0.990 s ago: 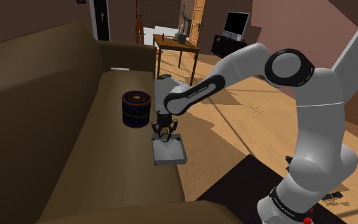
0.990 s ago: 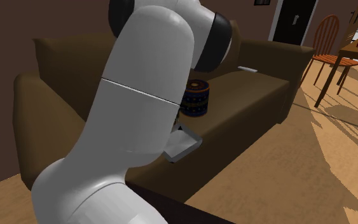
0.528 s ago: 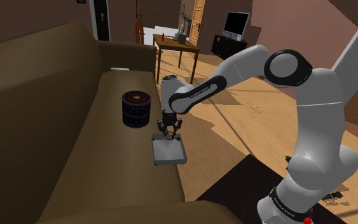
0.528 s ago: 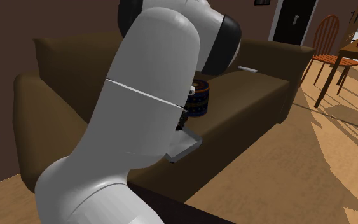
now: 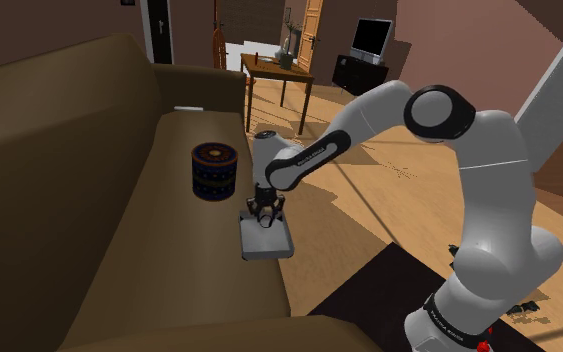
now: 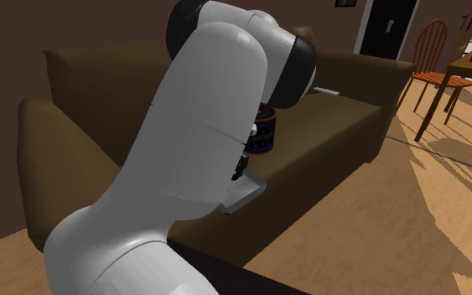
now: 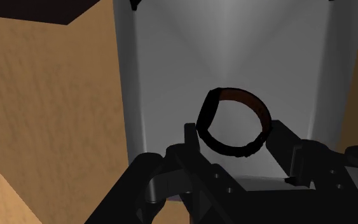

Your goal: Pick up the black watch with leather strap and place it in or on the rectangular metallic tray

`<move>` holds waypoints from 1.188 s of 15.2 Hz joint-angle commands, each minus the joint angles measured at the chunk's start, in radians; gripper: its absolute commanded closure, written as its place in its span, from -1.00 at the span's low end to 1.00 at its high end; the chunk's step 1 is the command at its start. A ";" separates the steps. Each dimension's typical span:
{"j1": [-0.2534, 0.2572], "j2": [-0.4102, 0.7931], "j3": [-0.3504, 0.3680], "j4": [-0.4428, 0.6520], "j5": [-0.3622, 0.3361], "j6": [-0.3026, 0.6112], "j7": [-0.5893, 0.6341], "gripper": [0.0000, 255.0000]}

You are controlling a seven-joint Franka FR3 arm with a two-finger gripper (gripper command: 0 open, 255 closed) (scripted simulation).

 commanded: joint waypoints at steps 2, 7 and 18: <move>0.011 0.032 -0.016 0.011 -0.018 0.021 0.009 1.00; 0.016 0.046 -0.023 0.014 -0.025 0.030 0.014 1.00; 0.009 0.024 -0.010 0.014 -0.011 0.010 0.005 -1.00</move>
